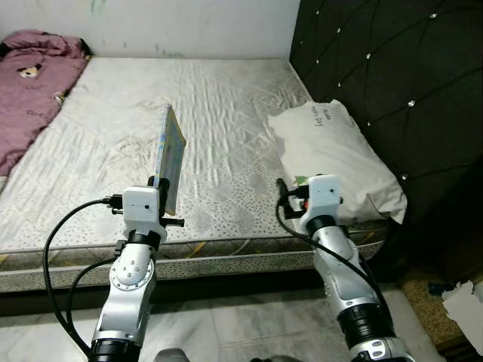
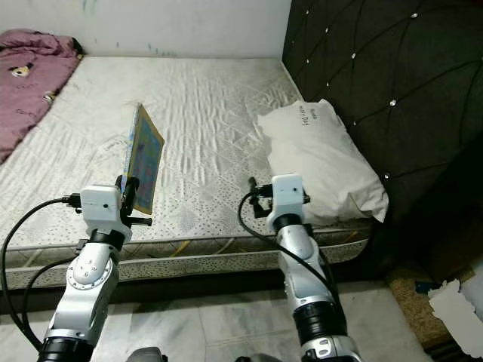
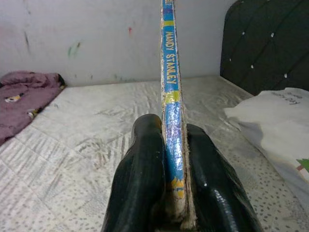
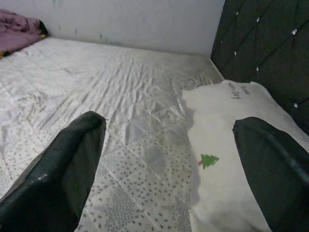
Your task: Clean up the room
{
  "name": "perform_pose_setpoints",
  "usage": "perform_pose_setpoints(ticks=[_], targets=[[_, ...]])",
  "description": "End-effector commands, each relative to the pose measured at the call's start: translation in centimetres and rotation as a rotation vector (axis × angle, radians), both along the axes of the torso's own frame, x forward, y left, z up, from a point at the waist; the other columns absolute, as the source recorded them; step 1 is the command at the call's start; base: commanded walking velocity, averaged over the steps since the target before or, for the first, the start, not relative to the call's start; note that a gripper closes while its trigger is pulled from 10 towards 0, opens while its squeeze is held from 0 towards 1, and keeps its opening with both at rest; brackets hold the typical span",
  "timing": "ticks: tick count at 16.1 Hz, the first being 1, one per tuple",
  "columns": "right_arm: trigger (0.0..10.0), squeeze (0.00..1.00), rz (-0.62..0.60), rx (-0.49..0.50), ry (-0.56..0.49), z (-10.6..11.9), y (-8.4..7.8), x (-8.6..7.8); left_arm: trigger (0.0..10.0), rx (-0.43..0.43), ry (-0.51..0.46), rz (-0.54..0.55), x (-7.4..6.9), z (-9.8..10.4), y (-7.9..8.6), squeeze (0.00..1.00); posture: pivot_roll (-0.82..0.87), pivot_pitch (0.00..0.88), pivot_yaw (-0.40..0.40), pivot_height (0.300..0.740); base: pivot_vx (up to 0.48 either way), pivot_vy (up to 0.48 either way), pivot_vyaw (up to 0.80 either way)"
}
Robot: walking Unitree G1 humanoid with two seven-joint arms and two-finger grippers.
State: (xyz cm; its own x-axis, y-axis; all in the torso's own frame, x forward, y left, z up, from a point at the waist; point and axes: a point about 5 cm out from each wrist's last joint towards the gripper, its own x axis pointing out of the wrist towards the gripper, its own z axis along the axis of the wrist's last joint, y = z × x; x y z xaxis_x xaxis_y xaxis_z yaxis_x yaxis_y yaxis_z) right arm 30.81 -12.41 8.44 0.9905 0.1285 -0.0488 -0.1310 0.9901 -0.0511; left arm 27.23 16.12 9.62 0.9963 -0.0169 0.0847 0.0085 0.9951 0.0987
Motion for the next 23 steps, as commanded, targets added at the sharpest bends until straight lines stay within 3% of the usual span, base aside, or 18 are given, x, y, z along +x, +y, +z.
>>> perform_pose_setpoints(ticks=[1, 14, 23], targets=[[10.0, 0.0, -0.004, -0.006, -0.014, 0.34, -0.3, 0.29, 10.0, -0.004, -0.063, 0.002, 0.3, 1.2, 0.07, 0.0, 0.08, 0.0, -0.042, 0.74, 0.3, 0.0, 0.0], [10.0, 0.0, -0.005, -0.007, -0.018, 0.35, -0.3, 0.27, 10.0, -0.006, -0.065, -0.008, 0.26, 1.24, 0.01, 0.0, 0.07, 0.0, -0.042, 0.74, 0.312, 0.0, 0.0], [10.0, 0.0, -0.006, -0.002, -0.016, 0.33, -0.3, 0.23, 10.0, -0.008, -0.061, -0.02, 0.26, 1.14, -0.12, 0.0, 0.07, 0.0, -0.041, 0.74, 0.48, 0.0, 0.0]])
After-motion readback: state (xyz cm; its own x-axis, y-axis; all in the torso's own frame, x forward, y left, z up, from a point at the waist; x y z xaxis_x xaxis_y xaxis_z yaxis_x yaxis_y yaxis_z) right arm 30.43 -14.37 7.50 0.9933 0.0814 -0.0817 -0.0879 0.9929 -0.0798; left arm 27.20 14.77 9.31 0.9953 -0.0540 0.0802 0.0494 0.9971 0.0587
